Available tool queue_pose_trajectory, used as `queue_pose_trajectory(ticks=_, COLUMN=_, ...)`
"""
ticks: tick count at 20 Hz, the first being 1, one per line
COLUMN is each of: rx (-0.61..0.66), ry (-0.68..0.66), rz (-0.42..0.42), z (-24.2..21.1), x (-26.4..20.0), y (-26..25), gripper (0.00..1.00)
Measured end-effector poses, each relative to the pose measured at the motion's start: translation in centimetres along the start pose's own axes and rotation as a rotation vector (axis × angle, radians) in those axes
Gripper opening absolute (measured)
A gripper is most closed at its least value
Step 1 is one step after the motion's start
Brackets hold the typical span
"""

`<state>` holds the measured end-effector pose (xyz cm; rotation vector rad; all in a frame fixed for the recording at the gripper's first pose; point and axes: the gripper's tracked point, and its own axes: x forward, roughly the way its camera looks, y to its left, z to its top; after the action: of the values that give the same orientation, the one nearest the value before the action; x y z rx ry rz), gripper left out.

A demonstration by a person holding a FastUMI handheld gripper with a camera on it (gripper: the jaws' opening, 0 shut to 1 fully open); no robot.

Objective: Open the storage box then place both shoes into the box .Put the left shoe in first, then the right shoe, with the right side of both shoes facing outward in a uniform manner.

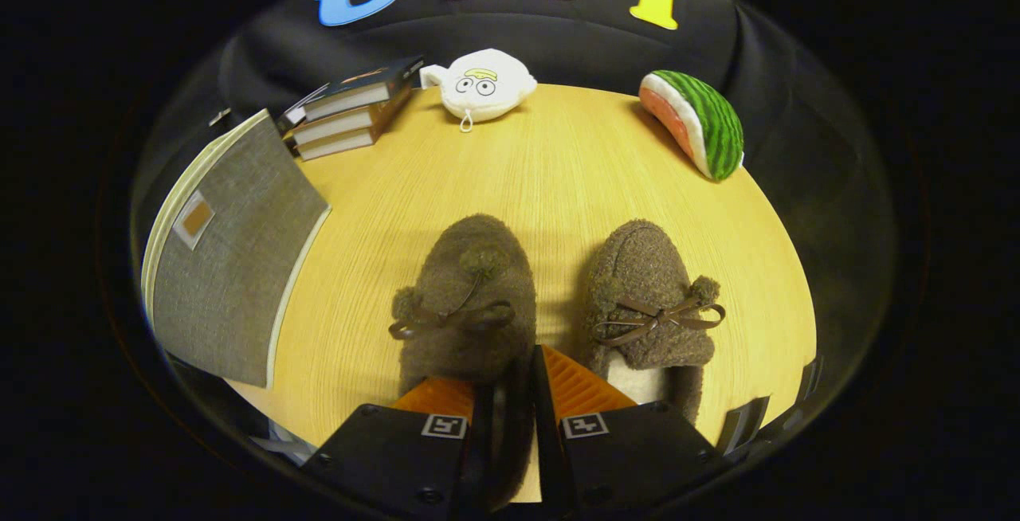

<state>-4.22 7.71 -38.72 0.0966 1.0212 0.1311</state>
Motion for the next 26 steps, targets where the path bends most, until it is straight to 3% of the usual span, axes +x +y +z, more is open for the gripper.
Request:
queue_pose_trajectory(ticks=2, rx=0.095, ry=0.013, rz=-0.028, z=0.1, x=0.1, y=-0.2, gripper=0.15)
queue_pose_trajectory(ticks=4, rx=0.158, ry=0.016, rz=-0.028, z=0.4, x=-0.2, y=0.2, gripper=0.09)
queue_pose_trajectory(ticks=16, rx=0.251, ry=-0.094, rz=0.059, z=7.0, x=-9.8, y=4.6, gripper=0.06)
queue_pose_trajectory(ticks=26, rx=0.326, ry=-0.039, rz=0.205, z=13.7, x=-16.0, y=17.8, gripper=0.06)
